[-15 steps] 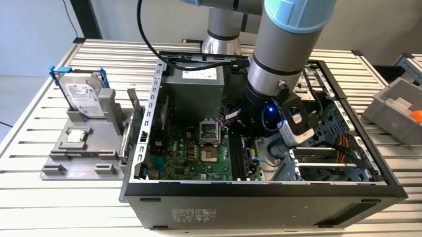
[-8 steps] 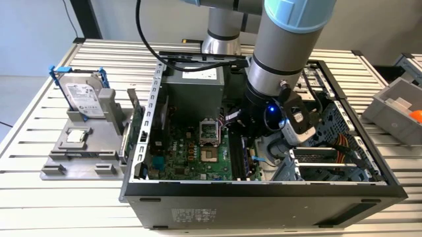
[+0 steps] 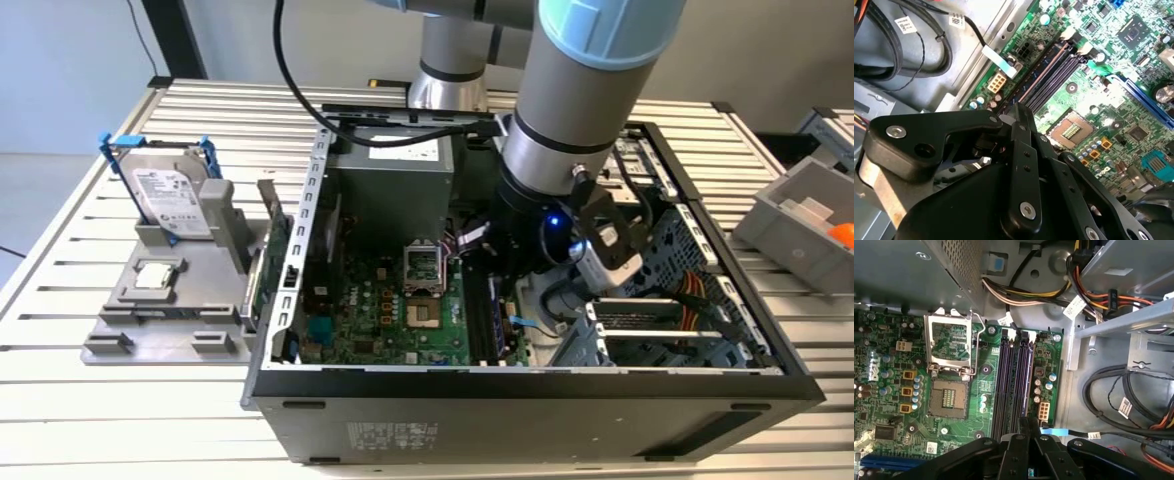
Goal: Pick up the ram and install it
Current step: 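Press down the ram until it locks into place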
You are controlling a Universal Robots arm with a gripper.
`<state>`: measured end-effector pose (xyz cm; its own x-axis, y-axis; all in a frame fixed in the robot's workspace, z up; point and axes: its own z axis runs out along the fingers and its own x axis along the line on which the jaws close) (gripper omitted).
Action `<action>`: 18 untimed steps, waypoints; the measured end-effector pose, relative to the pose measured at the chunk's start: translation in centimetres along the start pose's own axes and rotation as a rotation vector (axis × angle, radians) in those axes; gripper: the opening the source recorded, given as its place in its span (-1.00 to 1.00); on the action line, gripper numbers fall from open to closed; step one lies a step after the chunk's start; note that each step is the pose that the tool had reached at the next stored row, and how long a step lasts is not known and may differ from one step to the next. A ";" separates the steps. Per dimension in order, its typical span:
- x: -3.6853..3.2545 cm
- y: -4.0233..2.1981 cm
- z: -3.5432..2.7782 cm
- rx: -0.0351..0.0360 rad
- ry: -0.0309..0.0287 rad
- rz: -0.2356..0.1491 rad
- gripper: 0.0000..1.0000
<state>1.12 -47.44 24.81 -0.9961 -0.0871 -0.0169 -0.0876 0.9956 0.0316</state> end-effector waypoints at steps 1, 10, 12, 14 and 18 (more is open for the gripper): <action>-0.03 0.00 0.00 -0.0054 -0.0003 -0.007 -1.00; -0.17 -0.01 0.00 -0.0158 0.0023 -0.097 -1.00; -0.19 -0.02 0.00 -0.0162 0.0033 -0.122 -1.00; -0.23 -0.02 0.00 -0.0166 0.0042 -0.145 -1.00; -0.33 -0.03 0.00 -0.0176 0.0058 -0.188 -1.00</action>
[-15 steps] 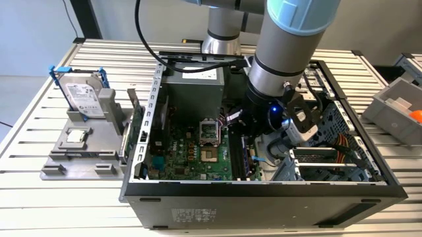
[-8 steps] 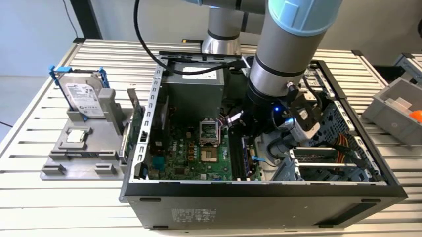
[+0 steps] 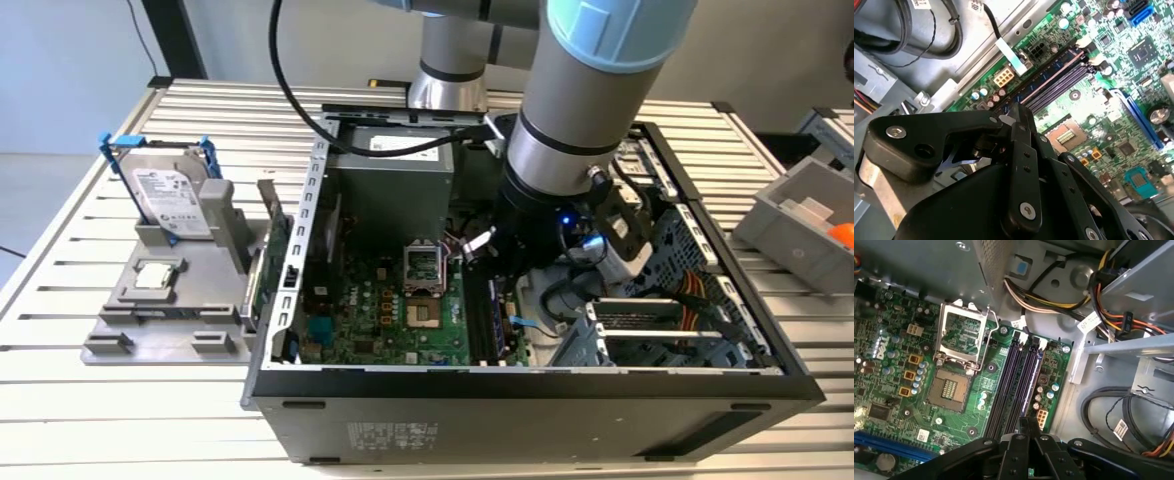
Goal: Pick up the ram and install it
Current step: 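Press down the ram until it locks into place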
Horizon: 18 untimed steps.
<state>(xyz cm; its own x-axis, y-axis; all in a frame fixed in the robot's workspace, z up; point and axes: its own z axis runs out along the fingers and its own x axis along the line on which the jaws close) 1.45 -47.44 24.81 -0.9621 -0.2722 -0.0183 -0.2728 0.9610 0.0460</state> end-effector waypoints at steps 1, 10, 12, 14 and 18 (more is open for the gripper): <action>-0.02 -0.01 0.00 -0.0003 0.0005 -0.011 -1.00; -0.10 -0.03 0.00 -0.0011 0.0027 -0.058 -1.00; -0.11 -0.03 0.00 -0.0013 0.0033 -0.070 -1.00; -0.17 -0.05 0.00 -0.0023 0.0040 -0.090 -1.00; -0.24 -0.07 0.00 -0.0043 0.0059 -0.140 -1.00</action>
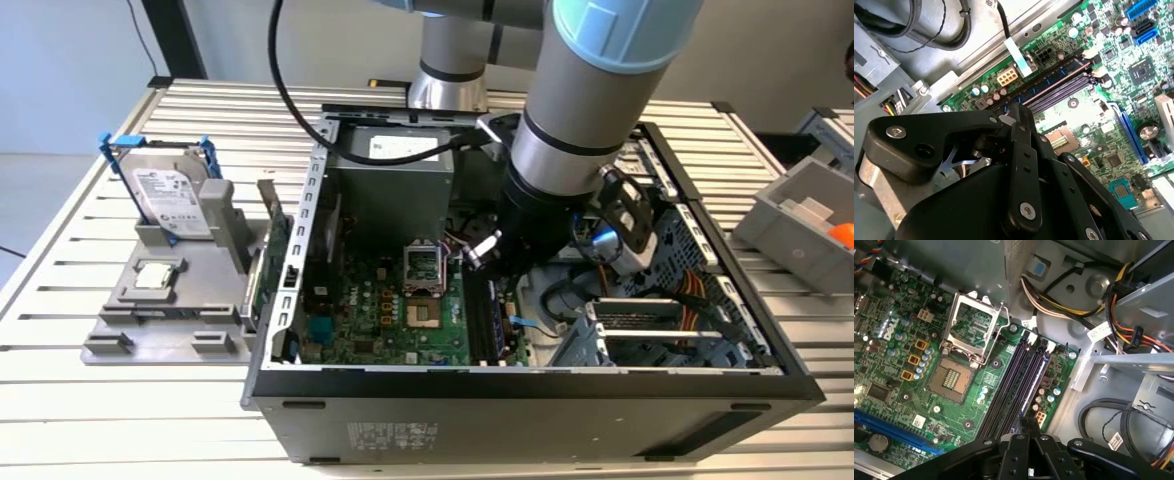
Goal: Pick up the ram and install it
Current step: 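Press down the ram until it locks into place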
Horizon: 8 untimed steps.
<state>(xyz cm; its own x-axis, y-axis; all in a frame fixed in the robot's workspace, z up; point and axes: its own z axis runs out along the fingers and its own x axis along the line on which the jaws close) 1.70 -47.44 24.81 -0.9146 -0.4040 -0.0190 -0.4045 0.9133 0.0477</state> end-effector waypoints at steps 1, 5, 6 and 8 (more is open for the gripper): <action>0.00 0.00 0.00 -0.0005 0.0006 -0.015 -1.00; -0.01 0.00 0.00 -0.0022 0.0034 -0.078 -1.00; -0.01 0.00 0.00 -0.0027 0.0040 -0.093 -1.00; -0.01 0.00 0.00 -0.0036 0.0052 -0.122 -1.00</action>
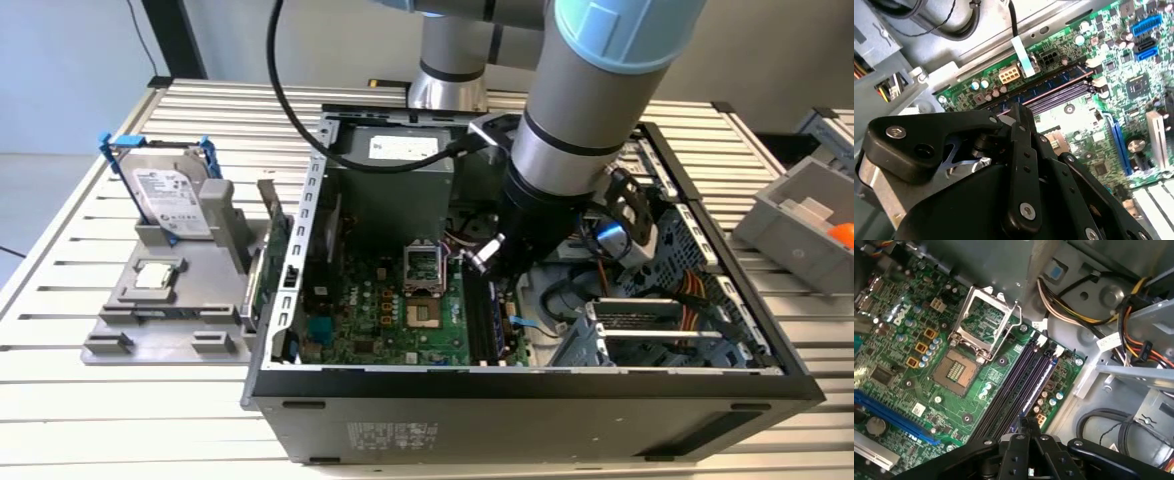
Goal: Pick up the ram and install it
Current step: 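Press down the ram until it locks into place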
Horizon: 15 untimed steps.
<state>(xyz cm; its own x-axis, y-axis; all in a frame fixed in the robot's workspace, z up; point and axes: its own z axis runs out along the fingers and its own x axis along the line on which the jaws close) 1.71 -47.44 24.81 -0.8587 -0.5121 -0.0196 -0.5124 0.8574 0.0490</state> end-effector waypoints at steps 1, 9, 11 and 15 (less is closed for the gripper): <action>0.00 0.00 0.00 -0.0005 0.0006 -0.014 -1.00; -0.01 -0.02 0.00 -0.0041 0.0056 -0.132 -1.00; -0.03 -0.02 0.01 -0.0054 0.0065 -0.159 -1.00; -0.07 -0.04 0.02 -0.0092 0.0071 -0.212 -1.00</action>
<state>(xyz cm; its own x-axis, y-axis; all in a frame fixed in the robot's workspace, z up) 1.79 -47.44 24.79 -0.7318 -0.6811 -0.0234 -0.6812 0.7301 0.0536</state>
